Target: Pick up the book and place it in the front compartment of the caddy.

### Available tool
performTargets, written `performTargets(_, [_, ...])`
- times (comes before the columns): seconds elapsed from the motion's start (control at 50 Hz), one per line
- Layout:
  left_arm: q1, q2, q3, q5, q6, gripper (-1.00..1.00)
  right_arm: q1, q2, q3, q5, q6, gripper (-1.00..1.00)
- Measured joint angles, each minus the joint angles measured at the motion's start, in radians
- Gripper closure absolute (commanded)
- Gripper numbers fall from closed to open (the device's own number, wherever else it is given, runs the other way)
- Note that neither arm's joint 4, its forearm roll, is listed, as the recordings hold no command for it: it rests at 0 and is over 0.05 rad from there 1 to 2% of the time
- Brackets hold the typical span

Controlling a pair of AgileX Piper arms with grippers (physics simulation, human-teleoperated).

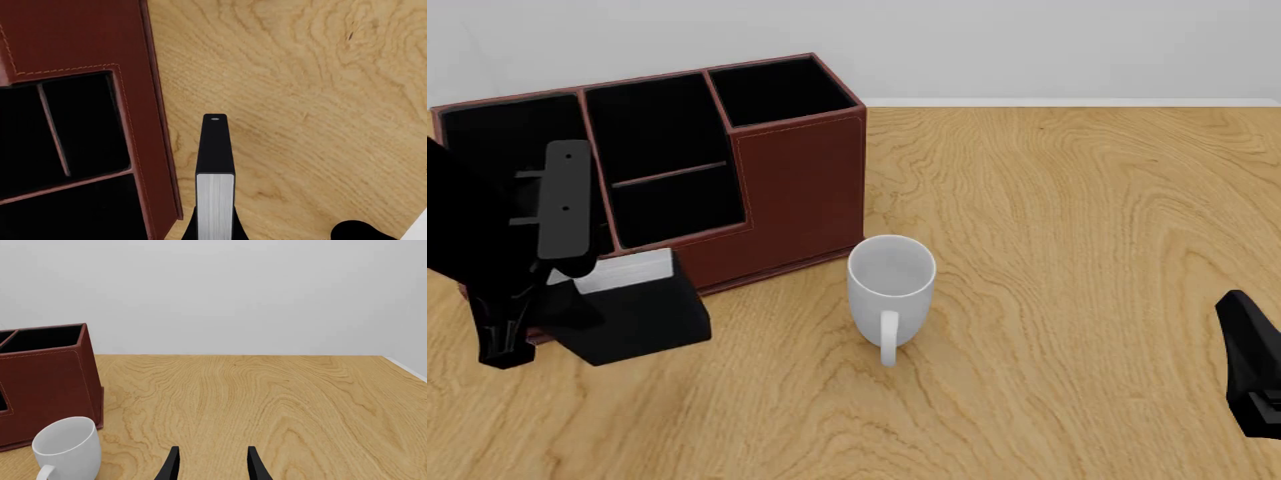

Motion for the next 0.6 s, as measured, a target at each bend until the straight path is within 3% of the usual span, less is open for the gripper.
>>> performTargets(0.52, [-0.059,0.069,-0.265,0.095,-0.053,1.0,0.0,0.0,0.0,0.0,0.0,-1.0])
performTargets(0.6, [-0.036,0.087,-0.303,0.099,-0.045,1.0,0.0,0.0,0.0,0.0,0.0,-1.0])
